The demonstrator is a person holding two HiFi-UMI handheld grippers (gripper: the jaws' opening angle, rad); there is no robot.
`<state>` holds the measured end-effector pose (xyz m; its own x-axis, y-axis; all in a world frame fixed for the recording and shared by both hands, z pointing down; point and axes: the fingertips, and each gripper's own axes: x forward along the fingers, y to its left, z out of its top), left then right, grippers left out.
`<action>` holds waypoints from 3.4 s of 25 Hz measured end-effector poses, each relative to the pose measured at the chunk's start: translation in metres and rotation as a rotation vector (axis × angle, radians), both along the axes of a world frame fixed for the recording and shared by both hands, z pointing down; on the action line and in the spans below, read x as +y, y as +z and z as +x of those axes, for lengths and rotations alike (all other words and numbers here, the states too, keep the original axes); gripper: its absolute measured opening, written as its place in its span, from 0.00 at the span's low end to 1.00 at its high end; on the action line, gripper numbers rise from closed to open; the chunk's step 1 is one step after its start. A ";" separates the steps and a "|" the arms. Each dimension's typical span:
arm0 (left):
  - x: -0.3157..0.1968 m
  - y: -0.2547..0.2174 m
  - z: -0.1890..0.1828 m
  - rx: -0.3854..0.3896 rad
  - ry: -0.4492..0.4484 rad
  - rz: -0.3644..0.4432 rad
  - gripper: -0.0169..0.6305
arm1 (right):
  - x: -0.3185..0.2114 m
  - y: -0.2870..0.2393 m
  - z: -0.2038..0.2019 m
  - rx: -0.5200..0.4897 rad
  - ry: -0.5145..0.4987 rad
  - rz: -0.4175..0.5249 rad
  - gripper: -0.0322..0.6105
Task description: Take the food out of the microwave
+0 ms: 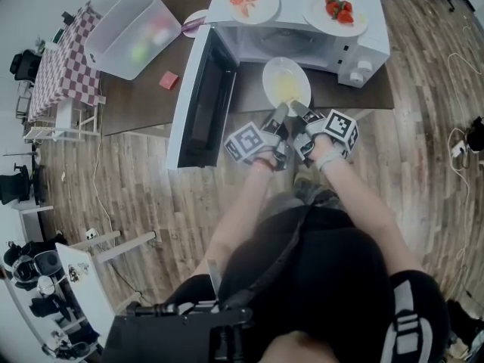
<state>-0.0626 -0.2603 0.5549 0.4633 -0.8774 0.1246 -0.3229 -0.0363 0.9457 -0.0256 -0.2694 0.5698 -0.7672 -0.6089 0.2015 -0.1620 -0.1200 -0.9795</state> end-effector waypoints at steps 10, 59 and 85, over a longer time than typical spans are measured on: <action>0.042 -0.008 -0.004 0.008 0.050 -0.010 0.09 | 0.045 -0.006 -0.003 -0.003 0.049 -0.024 0.10; 0.218 -0.006 0.007 0.027 0.200 -0.066 0.09 | 0.228 -0.006 0.010 0.032 0.156 -0.072 0.10; 0.253 -0.005 0.028 0.064 0.100 -0.093 0.09 | 0.259 -0.007 0.029 0.035 0.055 -0.099 0.10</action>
